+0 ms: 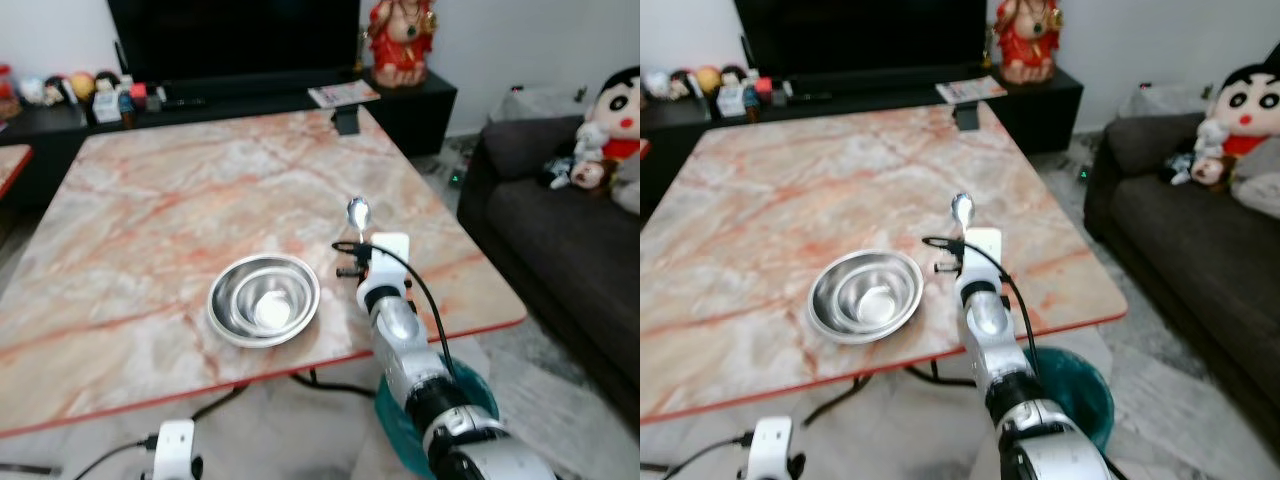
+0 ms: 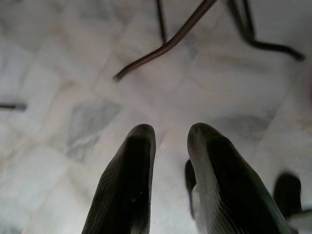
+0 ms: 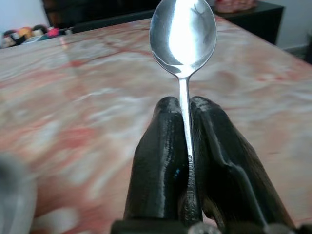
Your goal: Setting the table
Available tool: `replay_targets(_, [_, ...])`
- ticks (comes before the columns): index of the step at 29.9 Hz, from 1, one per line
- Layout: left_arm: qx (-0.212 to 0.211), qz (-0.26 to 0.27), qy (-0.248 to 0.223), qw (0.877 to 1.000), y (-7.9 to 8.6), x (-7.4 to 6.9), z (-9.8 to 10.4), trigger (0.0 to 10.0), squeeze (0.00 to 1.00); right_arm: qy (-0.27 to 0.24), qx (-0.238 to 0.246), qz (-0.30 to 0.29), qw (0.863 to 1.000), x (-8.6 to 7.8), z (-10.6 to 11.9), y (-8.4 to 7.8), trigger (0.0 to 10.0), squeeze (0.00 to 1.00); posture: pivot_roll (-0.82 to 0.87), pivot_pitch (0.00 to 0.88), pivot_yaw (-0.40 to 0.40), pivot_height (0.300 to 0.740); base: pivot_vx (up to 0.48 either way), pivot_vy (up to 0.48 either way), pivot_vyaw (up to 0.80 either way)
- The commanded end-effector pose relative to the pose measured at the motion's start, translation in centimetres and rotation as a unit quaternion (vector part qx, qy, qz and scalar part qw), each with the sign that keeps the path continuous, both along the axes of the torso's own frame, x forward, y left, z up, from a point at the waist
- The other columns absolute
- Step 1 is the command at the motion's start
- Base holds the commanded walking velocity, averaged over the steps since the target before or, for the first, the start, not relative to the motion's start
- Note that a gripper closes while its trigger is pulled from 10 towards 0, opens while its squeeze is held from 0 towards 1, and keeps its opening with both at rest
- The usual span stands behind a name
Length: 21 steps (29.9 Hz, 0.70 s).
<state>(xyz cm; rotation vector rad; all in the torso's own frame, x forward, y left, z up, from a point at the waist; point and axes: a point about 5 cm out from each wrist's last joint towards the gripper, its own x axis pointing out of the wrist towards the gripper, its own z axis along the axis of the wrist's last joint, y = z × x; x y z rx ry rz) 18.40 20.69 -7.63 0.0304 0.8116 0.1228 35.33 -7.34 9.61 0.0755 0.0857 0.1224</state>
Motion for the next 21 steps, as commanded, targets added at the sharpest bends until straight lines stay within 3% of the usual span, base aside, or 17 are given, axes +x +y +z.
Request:
replay_targets(1, [-0.011,-0.002,0.003,1.000,-0.8,-0.2,-0.2,10.0,0.00,-0.009,0.001,-0.003,1.000,0.2,0.4,-0.2,10.0,0.00,0.00,0.000,0.017,0.740,0.000,0.000,0.00])
replay_targets(5, [-0.014,-0.003,0.002,1.000,-0.8,-0.2,-0.2,10.0,0.00,-0.006,-0.005,0.003,1.000,0.0,0.2,-0.1,10.0,0.00,0.00,0.000,0.016,0.740,0.000,0.000,0.00])
replay_targets(12, [-0.014,-0.004,0.005,1.000,-0.8,-0.4,-0.3,10.0,0.00,0.047,-0.062,0.039,0.996,-1.0,-1.7,-0.2,10.0,0.00,-0.01,0.000,0.017,0.740,0.000,0.000,0.00])
replay_targets(18, [-0.015,-0.004,0.006,1.000,-0.8,-0.5,-0.4,10.0,0.00,0.050,-0.063,0.038,0.996,-1.0,-1.8,-0.3,10.0,0.00,-0.01,0.000,0.017,0.740,0.000,0.000,0.00])
replay_targets(20, [-0.016,-0.012,0.008,1.000,-1.0,-0.3,-0.4,10.0,0.00,0.101,-0.088,0.067,0.989,-1.6,-2.8,-0.3,10.0,0.00,-0.01,0.000,0.016,0.740,0.000,0.000,0.00])
replay_targets(21, [-0.016,-0.012,0.008,1.000,-1.0,-0.3,-0.4,10.0,0.00,0.101,-0.088,0.067,0.989,-1.6,-2.8,-0.3,10.0,0.00,-0.01,0.000,0.016,0.740,0.000,0.000,0.00])
